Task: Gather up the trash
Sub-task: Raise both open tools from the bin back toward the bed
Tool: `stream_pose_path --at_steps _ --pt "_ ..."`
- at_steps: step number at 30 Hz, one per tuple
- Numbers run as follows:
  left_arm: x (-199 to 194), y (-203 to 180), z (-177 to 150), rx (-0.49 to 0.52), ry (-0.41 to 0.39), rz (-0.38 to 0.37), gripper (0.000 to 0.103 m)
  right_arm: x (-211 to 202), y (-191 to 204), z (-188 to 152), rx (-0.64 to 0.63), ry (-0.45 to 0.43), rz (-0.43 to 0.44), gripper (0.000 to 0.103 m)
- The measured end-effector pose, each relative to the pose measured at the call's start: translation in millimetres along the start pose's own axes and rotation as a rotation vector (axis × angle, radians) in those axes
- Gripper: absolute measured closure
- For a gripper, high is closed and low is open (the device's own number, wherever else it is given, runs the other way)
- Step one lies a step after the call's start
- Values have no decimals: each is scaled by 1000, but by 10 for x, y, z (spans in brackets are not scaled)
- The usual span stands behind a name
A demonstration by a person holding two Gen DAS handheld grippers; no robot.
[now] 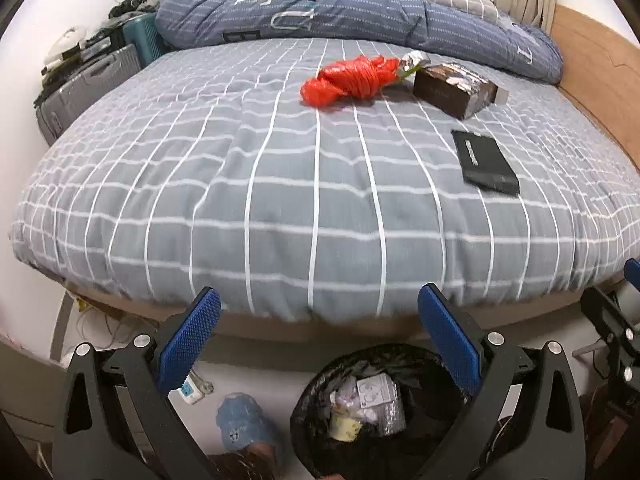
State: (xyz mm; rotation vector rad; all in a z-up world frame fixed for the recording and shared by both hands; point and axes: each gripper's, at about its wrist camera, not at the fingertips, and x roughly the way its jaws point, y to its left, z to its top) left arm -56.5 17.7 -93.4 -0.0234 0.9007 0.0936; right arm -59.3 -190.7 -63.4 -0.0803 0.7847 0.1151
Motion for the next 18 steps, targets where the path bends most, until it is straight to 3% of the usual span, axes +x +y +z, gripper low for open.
stream_pose_path --at_steps 14,18 --pt "223 20 623 0 -65 -9 6 327 88 515 -10 -29 -6 9" --pt "425 25 808 3 -57 -5 6 522 97 662 -7 -2 -14 15"
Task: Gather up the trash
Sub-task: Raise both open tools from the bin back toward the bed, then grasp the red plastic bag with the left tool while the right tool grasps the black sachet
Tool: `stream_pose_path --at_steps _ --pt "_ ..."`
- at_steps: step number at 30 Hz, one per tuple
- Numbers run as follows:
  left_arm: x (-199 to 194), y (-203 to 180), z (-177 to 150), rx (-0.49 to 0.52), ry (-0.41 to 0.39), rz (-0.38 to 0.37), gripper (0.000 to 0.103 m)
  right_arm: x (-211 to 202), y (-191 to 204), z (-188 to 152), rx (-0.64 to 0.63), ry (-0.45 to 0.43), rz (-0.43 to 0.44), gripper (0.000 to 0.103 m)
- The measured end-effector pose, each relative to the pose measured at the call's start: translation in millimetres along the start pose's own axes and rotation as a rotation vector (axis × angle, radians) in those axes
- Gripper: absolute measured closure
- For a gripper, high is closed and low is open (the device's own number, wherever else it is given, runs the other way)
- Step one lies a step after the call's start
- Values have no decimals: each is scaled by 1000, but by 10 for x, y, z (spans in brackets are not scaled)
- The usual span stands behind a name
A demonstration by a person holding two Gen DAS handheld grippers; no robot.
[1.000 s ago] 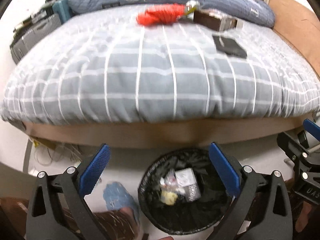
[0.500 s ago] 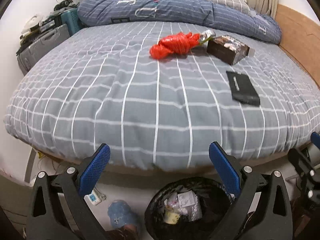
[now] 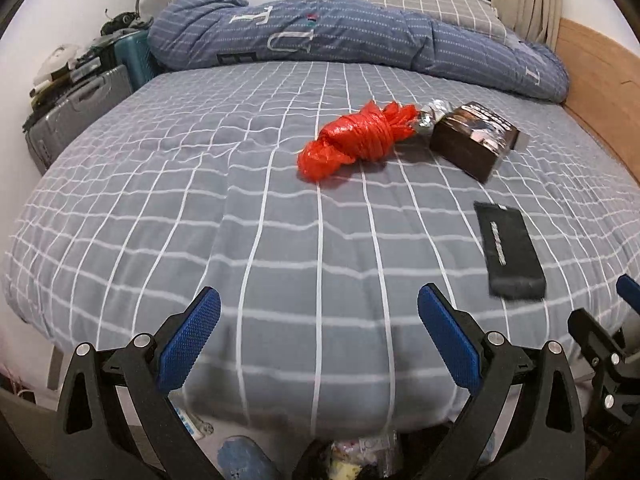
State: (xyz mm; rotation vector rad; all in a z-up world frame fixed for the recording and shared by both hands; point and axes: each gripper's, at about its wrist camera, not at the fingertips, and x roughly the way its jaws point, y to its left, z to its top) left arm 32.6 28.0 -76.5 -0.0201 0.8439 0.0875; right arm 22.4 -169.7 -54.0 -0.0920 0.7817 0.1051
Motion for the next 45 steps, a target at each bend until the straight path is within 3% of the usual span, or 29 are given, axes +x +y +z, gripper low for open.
stream_pose_path --at_steps 14,23,29,33,37,45 --pt "725 2 774 5 0 -26 6 718 95 475 35 95 35 15" --pt "1052 -151 1155 67 21 -67 6 1010 55 584 110 175 64 19" --pt "1223 -249 1279 94 42 -76 7 1110 141 530 87 211 50 22" --pt "1333 -236 1315 80 70 -98 22 1138 136 520 84 221 39 36" --pt "1371 -248 1309 97 78 -97 39 1162 199 513 46 224 28 39" --pt "1352 -218 1296 79 71 -107 50 1191 228 508 11 231 34 51"
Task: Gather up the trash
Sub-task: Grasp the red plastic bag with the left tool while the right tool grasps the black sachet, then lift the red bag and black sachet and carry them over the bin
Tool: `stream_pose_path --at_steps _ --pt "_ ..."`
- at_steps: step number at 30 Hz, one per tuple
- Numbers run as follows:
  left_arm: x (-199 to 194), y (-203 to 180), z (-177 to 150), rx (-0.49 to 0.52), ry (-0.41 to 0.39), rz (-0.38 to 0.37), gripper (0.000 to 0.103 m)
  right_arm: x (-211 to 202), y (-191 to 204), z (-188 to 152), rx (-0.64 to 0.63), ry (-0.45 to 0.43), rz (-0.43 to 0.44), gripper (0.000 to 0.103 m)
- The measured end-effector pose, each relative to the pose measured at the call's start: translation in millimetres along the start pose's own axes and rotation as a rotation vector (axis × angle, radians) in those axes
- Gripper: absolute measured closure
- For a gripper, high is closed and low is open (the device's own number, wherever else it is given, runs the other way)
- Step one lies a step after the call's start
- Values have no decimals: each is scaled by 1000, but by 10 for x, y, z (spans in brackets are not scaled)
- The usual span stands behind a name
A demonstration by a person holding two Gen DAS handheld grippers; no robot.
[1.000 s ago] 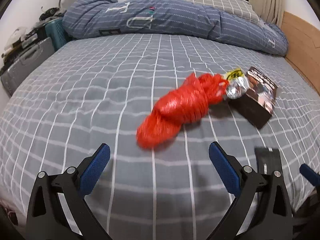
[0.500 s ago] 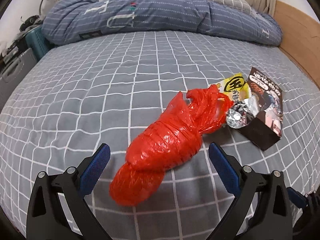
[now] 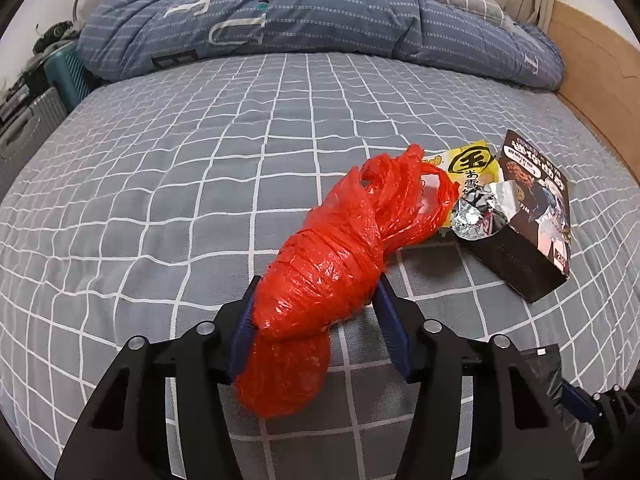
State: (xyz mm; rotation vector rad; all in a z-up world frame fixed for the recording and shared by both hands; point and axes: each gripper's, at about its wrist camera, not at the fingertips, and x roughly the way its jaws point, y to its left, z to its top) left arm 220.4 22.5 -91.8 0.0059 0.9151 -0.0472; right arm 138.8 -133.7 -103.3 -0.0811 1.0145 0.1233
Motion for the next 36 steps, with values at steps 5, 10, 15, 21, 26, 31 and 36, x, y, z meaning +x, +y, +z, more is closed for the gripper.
stream_pose_path --at_steps 5,10,15,21,26,31,36 --pt "-25 25 6 -36 -12 0 51 -4 2 -3 -11 -5 3 53" --pt "-93 55 -5 -52 -28 23 51 -40 -38 40 1 -21 15 56" --pt "-172 75 -14 -55 -37 37 51 -12 -33 37 -11 -16 16 60" --pt "-216 101 -65 -70 -28 53 51 7 -18 19 -22 -10 31 70" --pt "-342 146 -110 -92 -43 63 51 -65 -63 34 -2 -29 55 71" --pt "-502 126 -186 -99 -57 64 51 -218 -89 66 -8 -72 52 71" --pt "-595 80 -285 -94 -51 61 51 -319 -118 100 -7 -94 50 71"
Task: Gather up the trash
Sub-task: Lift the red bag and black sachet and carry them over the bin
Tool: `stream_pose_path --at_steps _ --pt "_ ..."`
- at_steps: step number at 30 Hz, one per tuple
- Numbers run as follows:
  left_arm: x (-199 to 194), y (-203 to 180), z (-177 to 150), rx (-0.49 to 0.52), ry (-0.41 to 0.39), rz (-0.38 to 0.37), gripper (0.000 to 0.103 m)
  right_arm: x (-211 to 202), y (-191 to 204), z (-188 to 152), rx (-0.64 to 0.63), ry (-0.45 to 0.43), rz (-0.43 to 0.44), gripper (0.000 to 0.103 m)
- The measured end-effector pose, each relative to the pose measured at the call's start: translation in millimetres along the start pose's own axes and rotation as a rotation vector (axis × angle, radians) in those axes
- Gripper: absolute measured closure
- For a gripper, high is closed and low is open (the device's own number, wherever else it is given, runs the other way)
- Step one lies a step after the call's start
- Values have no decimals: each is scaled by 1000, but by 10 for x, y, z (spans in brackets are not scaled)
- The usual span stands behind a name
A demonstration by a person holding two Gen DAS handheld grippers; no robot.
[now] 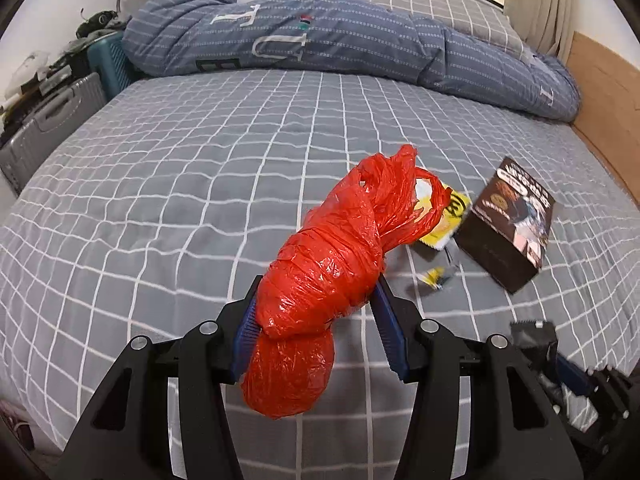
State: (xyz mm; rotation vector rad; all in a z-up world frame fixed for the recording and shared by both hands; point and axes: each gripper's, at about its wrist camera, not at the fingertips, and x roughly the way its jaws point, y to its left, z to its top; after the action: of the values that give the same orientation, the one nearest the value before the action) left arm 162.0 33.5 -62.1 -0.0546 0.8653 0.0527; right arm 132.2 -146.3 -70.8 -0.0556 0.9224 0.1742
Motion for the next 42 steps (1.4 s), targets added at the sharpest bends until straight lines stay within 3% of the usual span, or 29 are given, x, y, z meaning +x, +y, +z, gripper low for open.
stream_pose_path --at_steps 17,42 --pt "-291 6 -391 -40 22 -4 52 -360 -137 -116 19 -71 -11 71" --pt "-709 -266 -874 -7 26 -41 52 -745 -79 -388 10 -113 -17 70"
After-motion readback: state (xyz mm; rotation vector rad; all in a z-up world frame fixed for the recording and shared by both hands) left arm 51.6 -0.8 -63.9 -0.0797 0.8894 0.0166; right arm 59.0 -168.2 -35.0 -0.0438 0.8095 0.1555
